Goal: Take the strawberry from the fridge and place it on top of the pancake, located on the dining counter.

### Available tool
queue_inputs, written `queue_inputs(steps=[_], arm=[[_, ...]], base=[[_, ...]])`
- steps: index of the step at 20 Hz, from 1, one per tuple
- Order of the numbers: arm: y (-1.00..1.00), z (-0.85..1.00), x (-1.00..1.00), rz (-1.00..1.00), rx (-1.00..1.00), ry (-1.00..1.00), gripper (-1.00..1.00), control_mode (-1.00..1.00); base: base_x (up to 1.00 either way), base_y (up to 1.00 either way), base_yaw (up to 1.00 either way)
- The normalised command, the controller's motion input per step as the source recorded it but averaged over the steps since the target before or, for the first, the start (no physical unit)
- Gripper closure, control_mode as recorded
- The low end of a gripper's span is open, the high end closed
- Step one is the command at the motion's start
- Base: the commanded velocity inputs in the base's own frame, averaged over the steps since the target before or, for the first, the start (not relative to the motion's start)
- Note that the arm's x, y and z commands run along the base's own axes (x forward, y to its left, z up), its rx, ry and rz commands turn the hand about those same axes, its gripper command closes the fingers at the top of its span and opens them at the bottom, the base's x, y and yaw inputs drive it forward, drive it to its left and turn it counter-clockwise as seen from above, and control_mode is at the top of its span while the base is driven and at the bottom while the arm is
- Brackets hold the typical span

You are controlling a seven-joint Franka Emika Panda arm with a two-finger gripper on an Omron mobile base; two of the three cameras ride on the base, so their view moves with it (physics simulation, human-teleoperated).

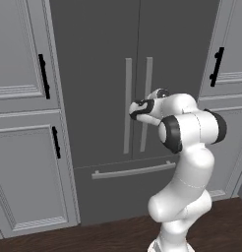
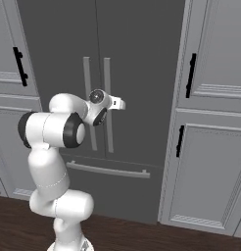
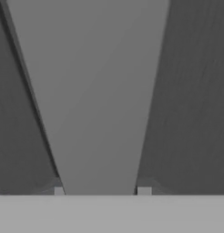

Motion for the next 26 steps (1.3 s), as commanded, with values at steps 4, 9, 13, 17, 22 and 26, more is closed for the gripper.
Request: queue_inputs(steps=[4,9,13,17,22,26], arm=[[-0.95,-0.18,0.04,0.00,0.00,0.03,1.00,-1.00],[-1.00,-0.19,-0.19,0.00,0.02,-0.02,1.00,-1.00],[-1.00,-0.06,-0.56,0.00,0.08,-0.02,1.00,-1.00],[-1.00,-0.01,-0.65,0.00,0.12,-0.02,1.00,-1.00],[-1.00,0.00,-0.51,0.00,0.15,-0.05,1.00,-1.00],[-1.00,0.00,-0.56,0.00,0.11,-0.09,1.00,-1.00]], base=[[0.00,0.00,0.00],[0.00,0.00,0.00],[0.00,0.00,0.00],[0.00,0.00,0.00],[0.00,0.00,0.00],[0.00,0.00,0.00]])
